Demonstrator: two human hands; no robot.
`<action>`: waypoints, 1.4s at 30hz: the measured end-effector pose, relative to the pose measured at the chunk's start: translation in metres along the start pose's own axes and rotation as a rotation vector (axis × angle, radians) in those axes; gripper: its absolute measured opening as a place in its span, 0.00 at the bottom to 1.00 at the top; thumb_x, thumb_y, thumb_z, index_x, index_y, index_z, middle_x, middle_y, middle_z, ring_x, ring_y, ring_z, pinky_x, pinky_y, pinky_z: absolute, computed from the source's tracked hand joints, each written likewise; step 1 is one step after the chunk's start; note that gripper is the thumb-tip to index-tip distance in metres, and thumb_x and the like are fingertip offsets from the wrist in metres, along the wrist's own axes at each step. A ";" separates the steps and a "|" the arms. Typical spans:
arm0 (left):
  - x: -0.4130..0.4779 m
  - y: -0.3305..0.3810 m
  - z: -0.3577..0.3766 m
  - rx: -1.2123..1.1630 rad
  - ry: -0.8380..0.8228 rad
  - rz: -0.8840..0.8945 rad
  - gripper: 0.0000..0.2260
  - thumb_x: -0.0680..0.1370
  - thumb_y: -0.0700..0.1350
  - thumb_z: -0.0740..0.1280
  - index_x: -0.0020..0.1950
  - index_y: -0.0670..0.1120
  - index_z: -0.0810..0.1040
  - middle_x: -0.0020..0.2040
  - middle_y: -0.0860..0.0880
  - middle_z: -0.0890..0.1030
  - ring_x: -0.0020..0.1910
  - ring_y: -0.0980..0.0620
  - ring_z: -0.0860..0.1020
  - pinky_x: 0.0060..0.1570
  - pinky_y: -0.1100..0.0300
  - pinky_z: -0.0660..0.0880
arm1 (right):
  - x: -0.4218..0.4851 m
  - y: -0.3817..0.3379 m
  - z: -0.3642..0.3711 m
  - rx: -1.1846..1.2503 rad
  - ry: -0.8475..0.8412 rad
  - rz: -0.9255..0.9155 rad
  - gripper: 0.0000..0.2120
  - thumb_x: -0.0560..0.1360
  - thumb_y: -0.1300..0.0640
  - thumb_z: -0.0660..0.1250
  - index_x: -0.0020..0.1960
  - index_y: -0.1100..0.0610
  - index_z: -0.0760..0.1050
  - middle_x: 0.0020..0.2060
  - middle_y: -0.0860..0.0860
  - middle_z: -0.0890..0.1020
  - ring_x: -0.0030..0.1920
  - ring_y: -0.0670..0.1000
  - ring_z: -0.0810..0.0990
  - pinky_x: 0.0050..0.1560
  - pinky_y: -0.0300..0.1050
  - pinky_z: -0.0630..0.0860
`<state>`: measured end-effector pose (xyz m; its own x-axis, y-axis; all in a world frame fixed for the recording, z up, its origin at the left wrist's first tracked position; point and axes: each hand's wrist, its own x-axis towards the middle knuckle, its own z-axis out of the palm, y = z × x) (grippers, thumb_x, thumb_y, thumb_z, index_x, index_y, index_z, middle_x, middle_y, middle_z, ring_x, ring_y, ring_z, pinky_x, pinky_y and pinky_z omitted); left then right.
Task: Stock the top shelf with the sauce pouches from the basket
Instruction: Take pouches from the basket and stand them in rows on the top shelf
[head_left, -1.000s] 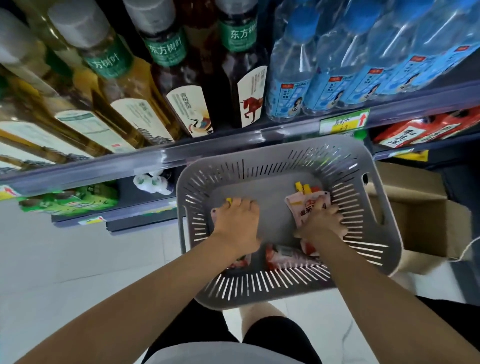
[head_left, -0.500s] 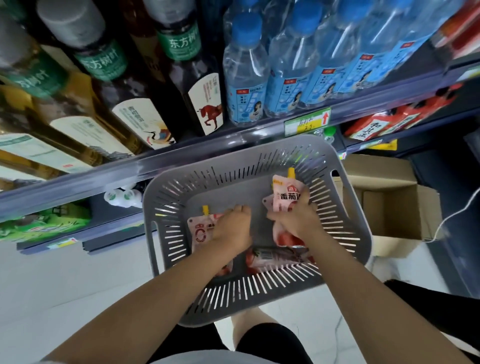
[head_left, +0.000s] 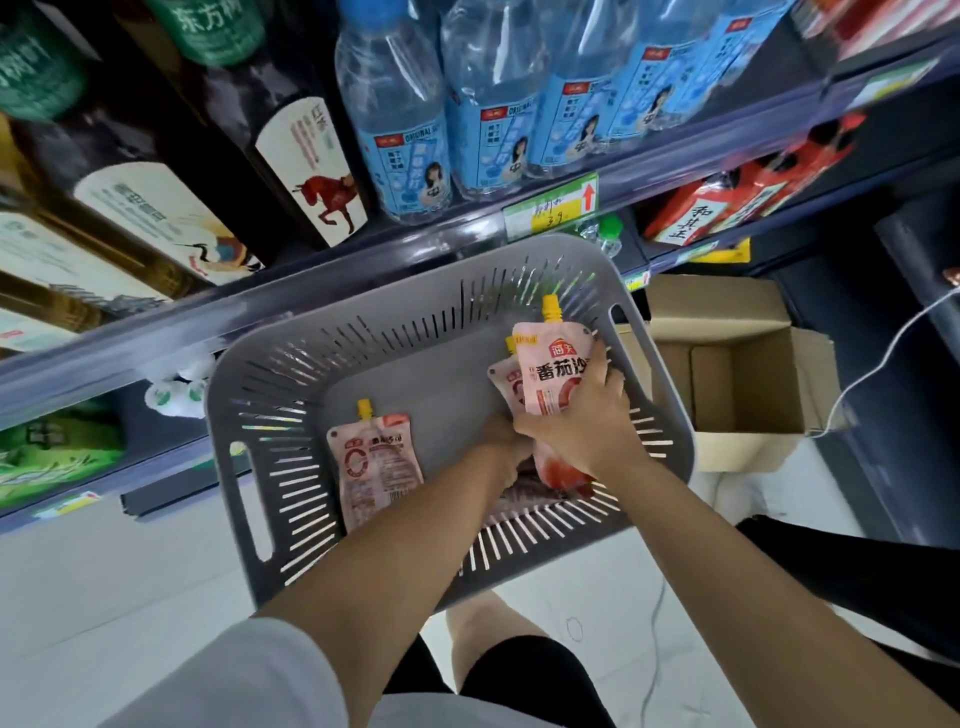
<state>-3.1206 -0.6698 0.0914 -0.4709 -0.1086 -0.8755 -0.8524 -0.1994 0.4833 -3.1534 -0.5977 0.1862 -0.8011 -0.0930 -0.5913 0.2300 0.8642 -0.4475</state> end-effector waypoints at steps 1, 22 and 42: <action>-0.004 0.002 -0.003 0.058 0.029 0.005 0.16 0.75 0.45 0.67 0.60 0.39 0.78 0.57 0.40 0.81 0.54 0.42 0.80 0.53 0.50 0.78 | -0.001 0.003 -0.001 -0.005 -0.008 -0.003 0.59 0.62 0.47 0.77 0.77 0.57 0.40 0.71 0.61 0.58 0.72 0.62 0.56 0.71 0.55 0.58; -0.036 -0.006 -0.116 1.394 0.386 0.146 0.38 0.71 0.52 0.73 0.74 0.41 0.59 0.71 0.40 0.60 0.68 0.40 0.65 0.64 0.47 0.67 | 0.008 -0.006 0.020 -0.029 -0.024 0.158 0.59 0.62 0.47 0.77 0.76 0.59 0.40 0.70 0.63 0.59 0.70 0.63 0.60 0.69 0.55 0.62; -0.056 0.014 -0.105 1.232 0.397 0.147 0.62 0.59 0.63 0.78 0.77 0.39 0.44 0.73 0.40 0.58 0.72 0.40 0.59 0.68 0.47 0.62 | -0.014 -0.009 0.004 -0.076 0.042 0.040 0.61 0.61 0.45 0.77 0.76 0.60 0.37 0.72 0.63 0.57 0.72 0.63 0.57 0.69 0.55 0.60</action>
<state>-3.0829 -0.7684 0.1470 -0.6590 -0.3738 -0.6527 -0.5454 0.8350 0.0724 -3.1426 -0.6062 0.1957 -0.8148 -0.0385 -0.5784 0.2209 0.9019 -0.3711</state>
